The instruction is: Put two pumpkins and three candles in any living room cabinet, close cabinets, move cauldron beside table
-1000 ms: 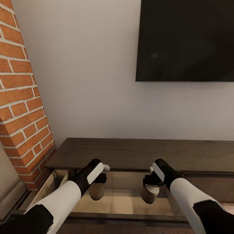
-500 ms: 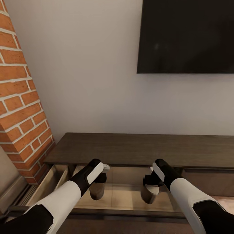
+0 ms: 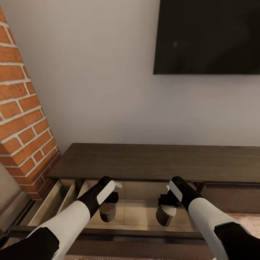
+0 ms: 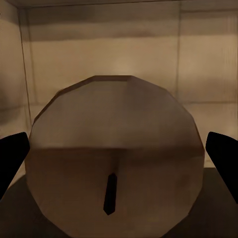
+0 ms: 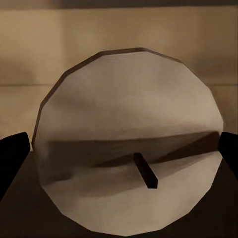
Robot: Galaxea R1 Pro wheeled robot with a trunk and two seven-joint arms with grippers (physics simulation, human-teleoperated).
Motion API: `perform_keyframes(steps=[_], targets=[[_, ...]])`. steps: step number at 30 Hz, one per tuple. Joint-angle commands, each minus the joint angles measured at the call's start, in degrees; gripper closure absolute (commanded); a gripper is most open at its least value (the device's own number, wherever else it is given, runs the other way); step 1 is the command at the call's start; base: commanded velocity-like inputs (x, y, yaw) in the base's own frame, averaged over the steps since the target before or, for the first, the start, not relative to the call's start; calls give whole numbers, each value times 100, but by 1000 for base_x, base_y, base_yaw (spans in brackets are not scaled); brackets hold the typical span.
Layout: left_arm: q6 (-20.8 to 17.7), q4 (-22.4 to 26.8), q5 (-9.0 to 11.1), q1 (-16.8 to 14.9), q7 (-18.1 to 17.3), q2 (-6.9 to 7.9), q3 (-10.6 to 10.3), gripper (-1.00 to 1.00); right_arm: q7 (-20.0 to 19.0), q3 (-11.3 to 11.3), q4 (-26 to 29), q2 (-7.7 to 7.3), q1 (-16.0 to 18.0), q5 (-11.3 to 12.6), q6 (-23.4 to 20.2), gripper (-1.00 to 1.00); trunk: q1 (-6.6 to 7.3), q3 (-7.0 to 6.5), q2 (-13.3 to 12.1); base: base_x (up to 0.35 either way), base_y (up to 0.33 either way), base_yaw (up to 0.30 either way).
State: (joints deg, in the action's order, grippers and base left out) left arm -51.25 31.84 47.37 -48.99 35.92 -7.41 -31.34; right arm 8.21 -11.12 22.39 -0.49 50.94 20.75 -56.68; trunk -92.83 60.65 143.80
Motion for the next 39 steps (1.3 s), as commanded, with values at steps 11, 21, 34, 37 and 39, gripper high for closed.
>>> perform_keyframes(steps=[11, 21, 34, 37, 39], targets=[[1, 8, 59, -6, 50, 3, -30, 100, 39, -39, 11, -4, 3, 61, -13, 100, -26, 250, 18, 0, 0, 0], [2, 10, 56, -6, 47, 3, -30, 100, 32, -39, 11, -3, 3, 61, -10, 100, -45, 405, 27, 0, 0, 0], [77, 15, 62, -6, 47, 3, -30, 100, 24, -39, 11, -3, 3, 61, -10, 100, -57, 515, 34, 0, 0, 0], [79, 15, 62, -6, 47, 3, -30, 100, 24, -39, 11, -3, 3, 61, -10, 100, -57, 515, 34, 0, 0, 0], [81, 15, 62, -6, 47, 3, -30, 100, 24, -39, 11, -3, 3, 61, -10, 100, -57, 515, 34, 0, 0, 0]])
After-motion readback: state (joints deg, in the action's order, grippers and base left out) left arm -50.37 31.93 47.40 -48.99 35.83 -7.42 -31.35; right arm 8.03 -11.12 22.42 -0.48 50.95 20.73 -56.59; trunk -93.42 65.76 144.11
